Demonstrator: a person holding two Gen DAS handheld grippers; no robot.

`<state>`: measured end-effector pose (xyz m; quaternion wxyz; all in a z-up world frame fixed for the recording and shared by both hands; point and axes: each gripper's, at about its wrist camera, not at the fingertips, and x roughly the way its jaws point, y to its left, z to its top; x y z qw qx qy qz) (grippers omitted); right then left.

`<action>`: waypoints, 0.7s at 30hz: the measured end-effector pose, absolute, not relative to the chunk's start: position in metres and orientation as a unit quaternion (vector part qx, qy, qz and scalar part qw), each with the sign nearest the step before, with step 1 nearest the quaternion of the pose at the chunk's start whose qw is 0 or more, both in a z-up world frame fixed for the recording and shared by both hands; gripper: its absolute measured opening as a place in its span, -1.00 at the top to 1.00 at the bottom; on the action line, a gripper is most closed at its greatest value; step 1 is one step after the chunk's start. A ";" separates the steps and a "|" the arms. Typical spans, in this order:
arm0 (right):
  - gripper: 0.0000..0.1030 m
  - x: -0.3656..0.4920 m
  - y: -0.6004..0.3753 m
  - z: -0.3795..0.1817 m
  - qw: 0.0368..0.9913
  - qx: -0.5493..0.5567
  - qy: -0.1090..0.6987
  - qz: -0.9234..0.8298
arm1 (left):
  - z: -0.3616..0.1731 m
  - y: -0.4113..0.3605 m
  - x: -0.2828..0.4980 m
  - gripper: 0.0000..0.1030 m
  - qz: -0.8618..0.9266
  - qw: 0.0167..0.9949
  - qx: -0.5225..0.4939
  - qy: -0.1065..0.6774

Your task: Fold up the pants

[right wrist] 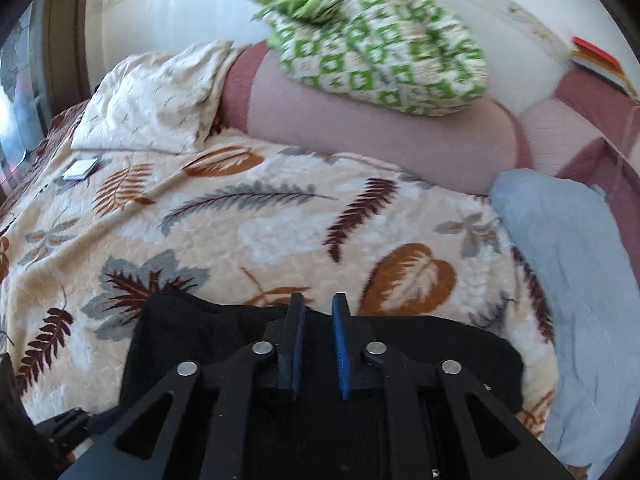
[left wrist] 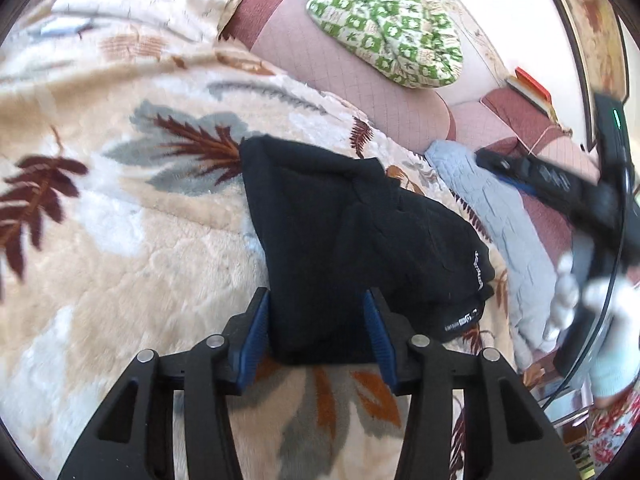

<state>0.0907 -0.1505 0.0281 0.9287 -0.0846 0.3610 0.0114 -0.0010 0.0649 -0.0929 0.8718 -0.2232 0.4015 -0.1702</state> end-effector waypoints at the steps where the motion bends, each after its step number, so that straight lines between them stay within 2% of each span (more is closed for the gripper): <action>1: -0.52 0.082 -0.162 0.029 0.933 -0.078 0.352 0.004 | -0.088 0.066 -0.004 0.10 -0.168 0.877 -0.215 0.395; 2: -0.75 0.071 -0.176 0.028 0.934 -0.068 0.350 -0.001 | -0.085 0.066 -0.007 0.08 -0.165 0.882 -0.208 0.389; 8: -0.69 0.028 -0.242 0.005 0.921 -0.008 0.389 -0.021 | -0.075 0.062 -0.016 0.00 -0.127 0.909 -0.152 0.366; 14: -0.69 -0.023 -0.293 -0.009 0.920 0.051 0.385 -0.050 | -0.092 0.067 -0.015 0.00 -0.109 0.899 -0.151 0.397; 21: -0.62 -0.042 -0.343 -0.033 0.905 0.139 0.398 -0.060 | -0.094 0.070 -0.017 -0.01 -0.100 0.892 -0.147 0.417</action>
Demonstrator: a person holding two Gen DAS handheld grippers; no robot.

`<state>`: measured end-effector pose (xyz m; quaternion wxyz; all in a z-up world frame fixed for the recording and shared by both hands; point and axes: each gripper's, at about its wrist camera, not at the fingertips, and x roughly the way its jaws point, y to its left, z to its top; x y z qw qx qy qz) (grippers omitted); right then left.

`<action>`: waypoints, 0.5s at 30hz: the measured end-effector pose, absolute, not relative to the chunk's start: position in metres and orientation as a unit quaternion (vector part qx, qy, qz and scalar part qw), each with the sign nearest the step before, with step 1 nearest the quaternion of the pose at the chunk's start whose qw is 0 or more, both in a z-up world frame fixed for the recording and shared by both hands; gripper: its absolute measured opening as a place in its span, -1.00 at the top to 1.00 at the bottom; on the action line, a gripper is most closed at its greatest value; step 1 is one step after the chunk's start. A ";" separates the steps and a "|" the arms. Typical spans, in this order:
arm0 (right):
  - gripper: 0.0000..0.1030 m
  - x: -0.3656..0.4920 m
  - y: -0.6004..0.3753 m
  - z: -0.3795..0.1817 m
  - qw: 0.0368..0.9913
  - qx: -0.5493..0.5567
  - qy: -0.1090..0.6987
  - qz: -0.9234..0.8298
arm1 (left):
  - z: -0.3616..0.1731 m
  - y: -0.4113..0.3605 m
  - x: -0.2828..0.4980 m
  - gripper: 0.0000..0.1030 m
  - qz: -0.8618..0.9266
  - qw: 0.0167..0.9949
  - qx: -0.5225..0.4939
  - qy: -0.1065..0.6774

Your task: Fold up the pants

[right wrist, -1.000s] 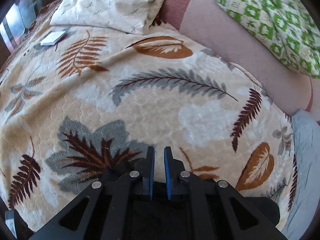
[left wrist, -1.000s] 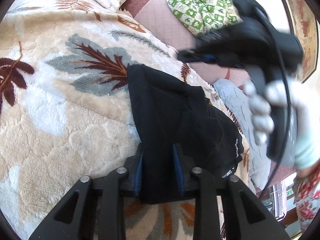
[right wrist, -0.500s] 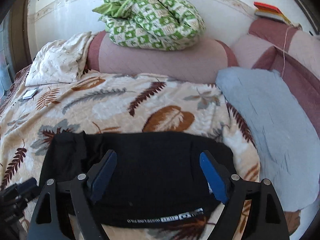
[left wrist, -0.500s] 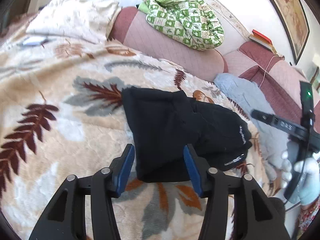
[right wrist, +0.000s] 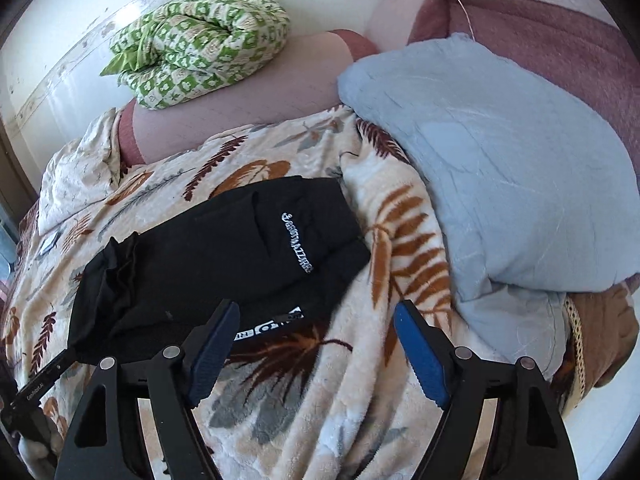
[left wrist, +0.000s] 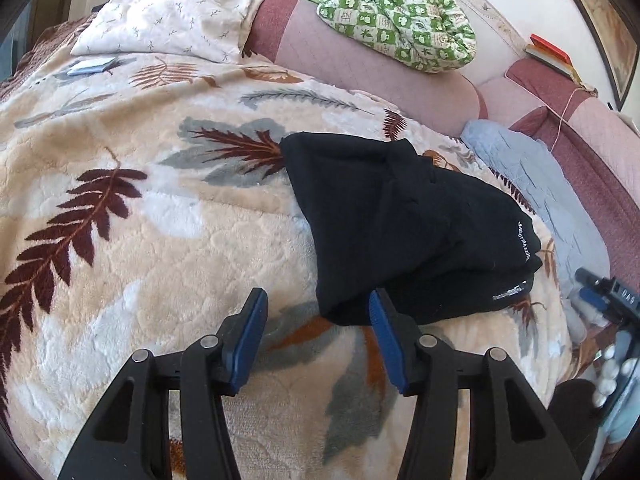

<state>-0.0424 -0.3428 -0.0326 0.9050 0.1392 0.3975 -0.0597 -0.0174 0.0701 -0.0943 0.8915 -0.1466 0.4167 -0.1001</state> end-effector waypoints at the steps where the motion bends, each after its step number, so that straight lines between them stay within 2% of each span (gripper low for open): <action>1: -0.62 -0.042 -0.347 -0.037 0.902 0.154 0.400 -0.057 | -0.090 0.072 -0.015 -0.01 -0.103 0.890 -0.152 0.417; 9: -0.62 -0.020 -0.350 -0.063 0.880 0.253 0.403 -0.010 | -0.047 0.045 0.043 -0.09 -0.129 0.896 -0.130 0.404; 12: -0.62 -0.016 -0.344 -0.066 0.888 0.260 0.380 0.000 | -0.048 0.025 0.067 -0.11 -0.130 0.898 -0.106 0.407; 15: -0.62 -0.017 -0.334 -0.066 0.900 0.219 0.378 -0.013 | -0.070 0.008 0.091 -0.11 -0.126 0.884 -0.088 0.442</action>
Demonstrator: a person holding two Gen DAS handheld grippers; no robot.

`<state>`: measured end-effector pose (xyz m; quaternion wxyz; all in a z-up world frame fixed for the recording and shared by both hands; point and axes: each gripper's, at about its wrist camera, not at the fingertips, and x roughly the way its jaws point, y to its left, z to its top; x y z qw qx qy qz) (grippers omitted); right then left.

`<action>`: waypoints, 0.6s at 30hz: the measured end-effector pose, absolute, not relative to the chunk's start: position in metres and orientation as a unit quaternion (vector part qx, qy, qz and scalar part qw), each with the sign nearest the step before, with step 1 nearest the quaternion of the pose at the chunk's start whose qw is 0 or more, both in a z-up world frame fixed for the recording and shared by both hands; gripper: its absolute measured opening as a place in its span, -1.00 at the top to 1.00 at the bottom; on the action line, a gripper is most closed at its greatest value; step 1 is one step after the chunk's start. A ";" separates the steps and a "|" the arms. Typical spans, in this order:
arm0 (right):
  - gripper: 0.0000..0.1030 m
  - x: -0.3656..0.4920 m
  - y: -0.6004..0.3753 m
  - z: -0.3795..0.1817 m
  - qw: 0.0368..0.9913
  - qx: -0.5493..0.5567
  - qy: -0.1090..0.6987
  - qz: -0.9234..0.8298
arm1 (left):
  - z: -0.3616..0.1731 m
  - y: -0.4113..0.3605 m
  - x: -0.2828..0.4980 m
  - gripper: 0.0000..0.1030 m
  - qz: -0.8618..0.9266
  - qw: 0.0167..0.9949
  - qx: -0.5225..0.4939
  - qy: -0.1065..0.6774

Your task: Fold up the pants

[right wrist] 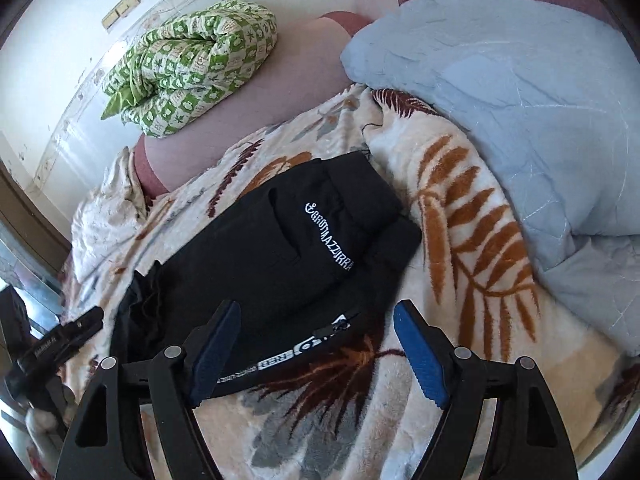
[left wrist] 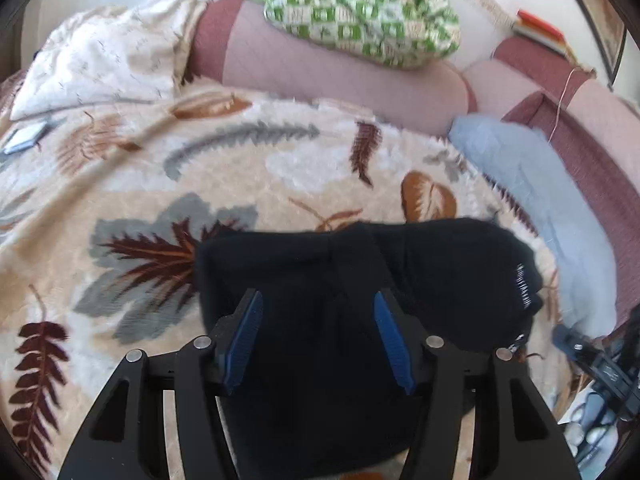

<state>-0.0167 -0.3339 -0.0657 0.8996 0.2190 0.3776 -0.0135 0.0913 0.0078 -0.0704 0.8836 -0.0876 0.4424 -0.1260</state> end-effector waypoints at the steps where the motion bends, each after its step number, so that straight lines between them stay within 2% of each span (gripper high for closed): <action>1: -0.62 -0.017 -0.333 -0.064 0.901 0.218 0.375 -0.005 | -0.078 0.005 0.098 -0.11 -0.122 0.878 -0.083 0.455; 4: -0.62 -0.017 -0.326 -0.065 0.905 0.194 0.380 -0.001 | -0.095 0.001 0.106 -0.11 -0.115 0.875 -0.064 0.466; 8: -0.62 -0.017 -0.319 -0.065 0.909 0.172 0.380 0.001 | -0.087 0.002 0.105 -0.12 -0.124 0.871 -0.064 0.472; 18: -0.62 -0.015 -0.336 -0.072 0.895 0.219 0.388 -0.005 | -0.020 -0.013 0.105 -0.12 -0.145 0.889 -0.072 0.427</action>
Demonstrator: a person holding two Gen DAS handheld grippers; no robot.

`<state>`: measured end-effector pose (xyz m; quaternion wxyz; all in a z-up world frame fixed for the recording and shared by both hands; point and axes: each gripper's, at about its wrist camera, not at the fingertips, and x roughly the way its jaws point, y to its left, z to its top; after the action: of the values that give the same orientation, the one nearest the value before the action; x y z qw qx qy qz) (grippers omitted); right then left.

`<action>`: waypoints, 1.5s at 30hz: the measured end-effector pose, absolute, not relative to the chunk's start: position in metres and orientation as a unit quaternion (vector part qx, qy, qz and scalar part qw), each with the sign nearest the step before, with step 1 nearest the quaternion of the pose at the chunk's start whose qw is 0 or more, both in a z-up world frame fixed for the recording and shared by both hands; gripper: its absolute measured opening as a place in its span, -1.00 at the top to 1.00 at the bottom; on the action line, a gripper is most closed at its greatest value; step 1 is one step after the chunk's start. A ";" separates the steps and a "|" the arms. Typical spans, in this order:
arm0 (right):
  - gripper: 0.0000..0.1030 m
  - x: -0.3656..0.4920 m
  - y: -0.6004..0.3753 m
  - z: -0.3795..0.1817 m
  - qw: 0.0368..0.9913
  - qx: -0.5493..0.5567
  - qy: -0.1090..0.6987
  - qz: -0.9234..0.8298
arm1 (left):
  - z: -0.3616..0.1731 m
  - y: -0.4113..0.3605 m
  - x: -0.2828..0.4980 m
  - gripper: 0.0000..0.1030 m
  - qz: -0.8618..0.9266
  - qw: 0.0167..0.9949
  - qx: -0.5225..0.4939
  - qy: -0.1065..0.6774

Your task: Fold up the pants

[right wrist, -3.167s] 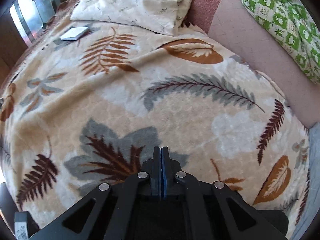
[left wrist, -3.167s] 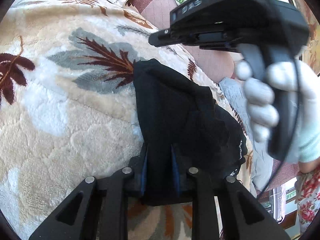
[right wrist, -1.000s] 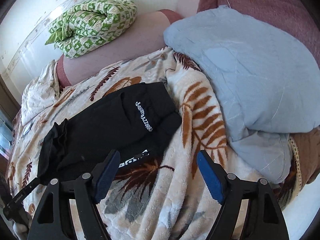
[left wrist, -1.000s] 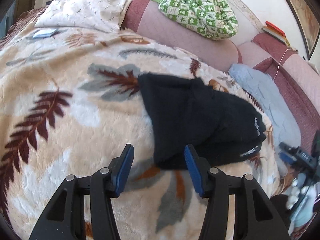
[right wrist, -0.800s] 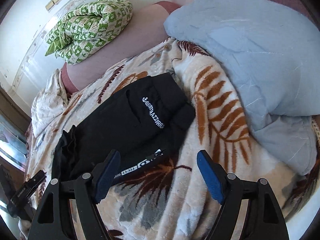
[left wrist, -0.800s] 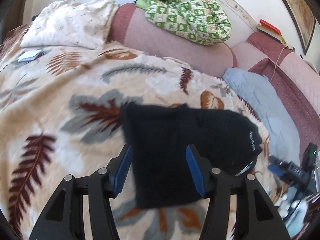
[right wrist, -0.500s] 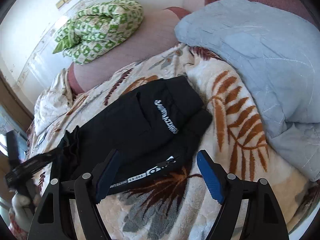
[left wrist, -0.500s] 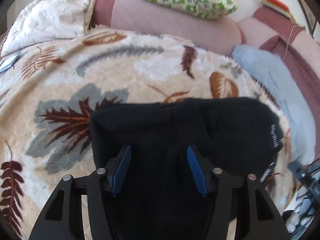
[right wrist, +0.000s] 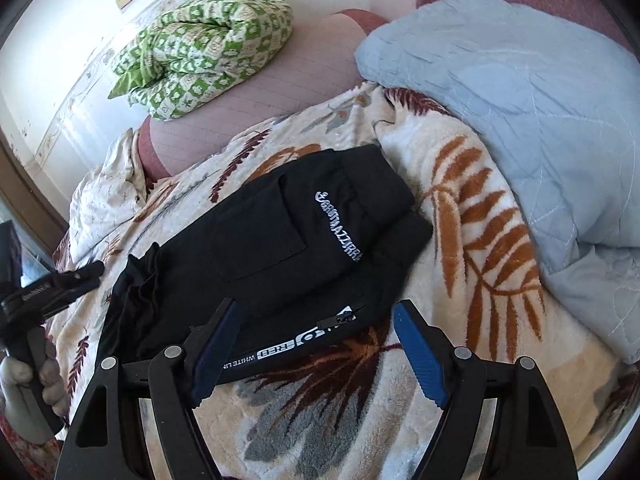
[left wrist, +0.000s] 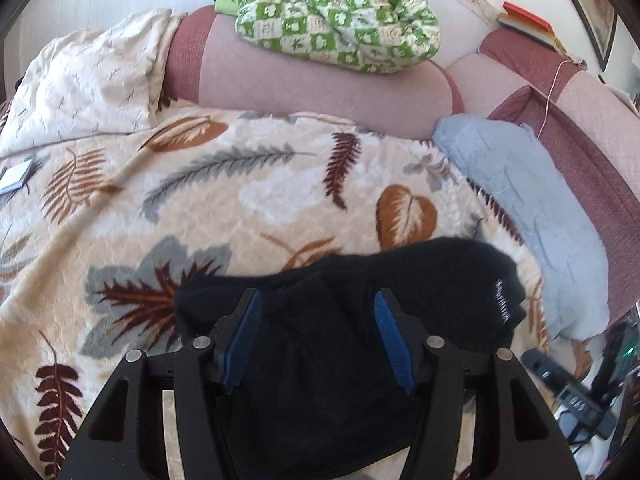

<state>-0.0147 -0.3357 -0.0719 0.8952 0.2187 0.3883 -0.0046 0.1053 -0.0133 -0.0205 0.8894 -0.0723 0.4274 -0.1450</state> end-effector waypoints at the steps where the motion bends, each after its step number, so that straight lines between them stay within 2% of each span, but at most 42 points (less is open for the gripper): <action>1: -0.62 -0.014 -0.339 -0.074 0.892 0.219 0.394 -0.016 | -0.017 -0.017 0.108 -0.12 -0.146 0.890 -0.073 0.426; 7: -0.61 -0.007 -0.359 -0.094 0.864 0.241 0.438 -0.053 | -0.014 -0.055 0.131 -0.12 -0.163 0.886 -0.055 0.432; 16: -0.62 0.021 -0.363 -0.092 0.844 0.273 0.459 -0.055 | -0.008 -0.119 0.147 -0.12 -0.214 0.876 -0.039 0.430; 19: -0.62 0.037 -0.367 -0.098 0.829 0.316 0.459 -0.044 | -0.002 -0.136 0.153 -0.12 -0.224 0.875 -0.035 0.428; 25: -0.60 0.021 -0.360 -0.103 0.850 0.299 0.431 -0.052 | 0.000 -0.159 0.177 -0.12 -0.228 0.870 -0.010 0.437; 30: -0.60 0.005 -0.371 -0.100 0.847 0.326 0.416 -0.059 | -0.006 -0.173 0.208 -0.12 -0.227 0.856 -0.020 0.463; 38: -0.60 0.006 -0.373 -0.100 0.844 0.325 0.421 -0.063 | -0.034 -0.227 0.244 -0.13 -0.275 0.824 0.009 0.495; 45: -0.60 0.005 -0.379 -0.103 0.840 0.344 0.416 -0.057 | -0.073 -0.299 0.230 -0.13 -0.372 0.751 0.082 0.539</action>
<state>0.0055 -0.3795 -0.1032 0.8398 0.3440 0.4162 -0.0571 0.2300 -0.2987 -0.0735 0.7509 0.0821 0.5391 -0.3724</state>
